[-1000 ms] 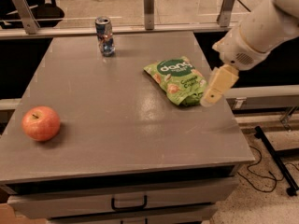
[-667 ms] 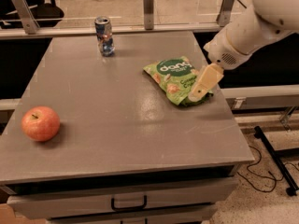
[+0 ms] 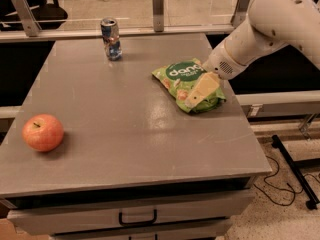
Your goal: Pick green rice chip bag
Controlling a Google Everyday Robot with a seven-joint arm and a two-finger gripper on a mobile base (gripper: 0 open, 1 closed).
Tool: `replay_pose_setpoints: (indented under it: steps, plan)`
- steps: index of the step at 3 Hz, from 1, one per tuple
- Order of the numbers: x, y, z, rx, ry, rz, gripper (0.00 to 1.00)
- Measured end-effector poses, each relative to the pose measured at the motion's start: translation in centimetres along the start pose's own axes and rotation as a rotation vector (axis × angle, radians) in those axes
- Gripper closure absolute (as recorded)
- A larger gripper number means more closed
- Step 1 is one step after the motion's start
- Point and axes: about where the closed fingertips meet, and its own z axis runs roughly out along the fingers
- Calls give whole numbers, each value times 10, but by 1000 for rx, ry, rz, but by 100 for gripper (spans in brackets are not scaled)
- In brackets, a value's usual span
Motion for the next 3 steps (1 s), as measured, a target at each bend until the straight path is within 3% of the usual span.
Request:
replay_pose_setpoints:
  steps: [1, 2, 3]
  plan:
    - [4, 2, 9, -35, -1, 60, 41]
    - [-2, 7, 1, -75, -38, 68, 65]
    - [-23, 29, -18, -141, -97, 3, 87]
